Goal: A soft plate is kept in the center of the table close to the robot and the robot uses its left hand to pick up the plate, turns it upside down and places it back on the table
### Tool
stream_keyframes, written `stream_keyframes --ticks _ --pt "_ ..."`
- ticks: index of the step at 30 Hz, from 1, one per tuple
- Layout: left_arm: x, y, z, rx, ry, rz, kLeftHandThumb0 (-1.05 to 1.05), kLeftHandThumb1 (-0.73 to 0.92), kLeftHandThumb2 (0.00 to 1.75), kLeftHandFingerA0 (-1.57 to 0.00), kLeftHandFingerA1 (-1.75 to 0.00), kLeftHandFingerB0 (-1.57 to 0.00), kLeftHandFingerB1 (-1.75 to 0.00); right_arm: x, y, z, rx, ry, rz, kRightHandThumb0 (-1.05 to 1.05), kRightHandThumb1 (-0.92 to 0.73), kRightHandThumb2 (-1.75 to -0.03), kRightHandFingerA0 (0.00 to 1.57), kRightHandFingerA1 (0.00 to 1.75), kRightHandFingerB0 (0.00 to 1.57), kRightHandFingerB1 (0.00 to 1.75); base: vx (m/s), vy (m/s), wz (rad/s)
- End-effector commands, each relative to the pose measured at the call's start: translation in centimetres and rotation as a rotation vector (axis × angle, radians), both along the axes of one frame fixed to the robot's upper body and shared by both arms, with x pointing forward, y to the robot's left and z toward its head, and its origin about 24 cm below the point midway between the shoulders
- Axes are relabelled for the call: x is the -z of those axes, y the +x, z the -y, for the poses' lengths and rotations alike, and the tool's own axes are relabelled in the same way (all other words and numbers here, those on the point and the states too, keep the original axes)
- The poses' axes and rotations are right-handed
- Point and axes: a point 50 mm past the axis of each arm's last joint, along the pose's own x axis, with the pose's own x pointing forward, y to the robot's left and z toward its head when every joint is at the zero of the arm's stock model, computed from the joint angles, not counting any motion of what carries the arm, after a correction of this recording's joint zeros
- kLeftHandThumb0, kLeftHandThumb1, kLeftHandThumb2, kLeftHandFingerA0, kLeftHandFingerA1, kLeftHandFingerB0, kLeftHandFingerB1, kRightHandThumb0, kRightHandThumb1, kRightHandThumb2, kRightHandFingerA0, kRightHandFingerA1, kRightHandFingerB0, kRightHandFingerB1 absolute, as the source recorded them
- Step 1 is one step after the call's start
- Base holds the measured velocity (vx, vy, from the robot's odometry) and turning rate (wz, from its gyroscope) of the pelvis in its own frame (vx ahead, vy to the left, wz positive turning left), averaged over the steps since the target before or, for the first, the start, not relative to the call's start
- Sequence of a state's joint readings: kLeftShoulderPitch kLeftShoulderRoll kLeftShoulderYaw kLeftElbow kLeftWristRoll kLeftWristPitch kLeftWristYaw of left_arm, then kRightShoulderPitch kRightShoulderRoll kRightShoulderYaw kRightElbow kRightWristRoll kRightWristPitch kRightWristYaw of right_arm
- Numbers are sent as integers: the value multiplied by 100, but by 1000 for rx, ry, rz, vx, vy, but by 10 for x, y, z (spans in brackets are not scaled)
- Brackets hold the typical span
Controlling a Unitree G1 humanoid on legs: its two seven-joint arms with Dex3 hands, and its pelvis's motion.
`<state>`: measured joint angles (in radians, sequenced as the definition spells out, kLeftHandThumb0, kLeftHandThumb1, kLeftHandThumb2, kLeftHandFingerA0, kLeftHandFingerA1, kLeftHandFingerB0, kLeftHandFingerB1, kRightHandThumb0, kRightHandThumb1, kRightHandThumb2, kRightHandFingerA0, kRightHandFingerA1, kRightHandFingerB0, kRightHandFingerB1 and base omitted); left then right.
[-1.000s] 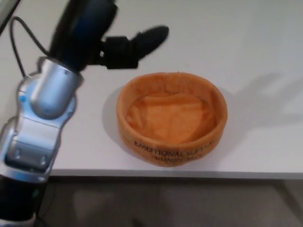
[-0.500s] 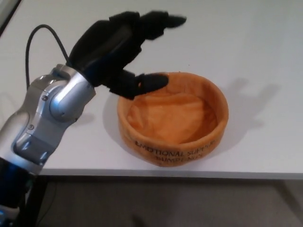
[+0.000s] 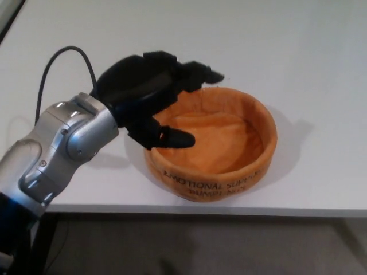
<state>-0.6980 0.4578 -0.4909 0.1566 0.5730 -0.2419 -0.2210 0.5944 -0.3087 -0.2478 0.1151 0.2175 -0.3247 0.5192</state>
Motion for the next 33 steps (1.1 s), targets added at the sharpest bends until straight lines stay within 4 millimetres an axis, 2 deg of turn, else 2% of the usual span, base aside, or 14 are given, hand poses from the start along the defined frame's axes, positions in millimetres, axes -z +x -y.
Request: stream_keyframes --ticks 1,2,3,5,6,7,9,13,21,22,24,30,31,33 --pt "10 -3 2 20 126 -22 -95 59 100 -25 -45 -19 -40 -3 0 5 -2 -34 -7 -75 -90 -69 30 38 25 29 0 0 0" --pt "12 -3 3 24 133 -19 -97 76 64 -32 -35 -25 -29 -3 1 5 -3 -35 -7 -75 -90 -69 30 38 24 29 0 0 0" --pt "16 -5 4 30 142 -22 -96 61 102 -25 -45 -19 -40 -3 1 5 -1 -32 -8 -76 -89 -69 30 38 24 30 0 0 0" --pt "18 -6 5 31 150 -23 -96 61 103 -25 -46 -16 -39 -3 1 5 0 -32 -9 -76 -89 -69 30 38 24 30 0 0 0" --pt "20 -6 5 34 155 -28 -98 78 65 -31 -36 -24 -28 -3 1 5 0 -35 -10 -76 -90 -68 31 38 25 29 0 0 0" --pt "22 -7 6 36 161 -36 -97 61 102 -25 -45 -19 -40 -3 1 5 0 -36 -9 -76 -90 -68 31 38 25 29 0 0 0" --pt "26 -7 6 37 167 -47 -99 77 66 -30 -34 -23 -28 -3 1 5 0 -34 -8 -76 -90 -69 31 37 25 29 0 0 0" --pt "32 -7 6 38 170 -62 -97 76 64 -33 -34 -26 -29 -4 1 5 0 -36 -7 -76 -90 -69 30 38 25 29 0 0 0" --pt "45 -8 6 46 217 -81 -97 77 65 -33 -35 -27 -29 -3 3 6 -6 -35 -7 -76 -90 -69 30 38 23 30 0 0 0" --pt "47 -8 6 45 219 -85 -96 60 98 -28 -45 -24 -41 -4 3 6 -7 -36 -8 -75 -72 -105 23 50 16 44 0 0 0" --pt "52 -9 7 40 228 -100 -96 60 97 -27 -44 -24 -40 -4 3 5 -7 -37 -9 -75 -90 -69 30 39 24 30 0 0 0" --pt "64 -10 7 39 259 -108 -95 60 97 -29 -45 -25 -41 -4 5 6 -18 -38 -7 -76 -90 -69 30 38 23 30 0 0 0" --pt "66 -10 6 36 262 -111 -97 77 65 -35 -35 -28 -30 -4 5 5 -20 -39 -8 -76 -90 -69 30 39 23 30 0 0 0" --pt "69 -10 6 32 280 -113 -97 77 65 -36 -36 -29 -30 -4 6 4 -19 -38 -9 -76 -90 -69 31 38 24 30 0 0 0"
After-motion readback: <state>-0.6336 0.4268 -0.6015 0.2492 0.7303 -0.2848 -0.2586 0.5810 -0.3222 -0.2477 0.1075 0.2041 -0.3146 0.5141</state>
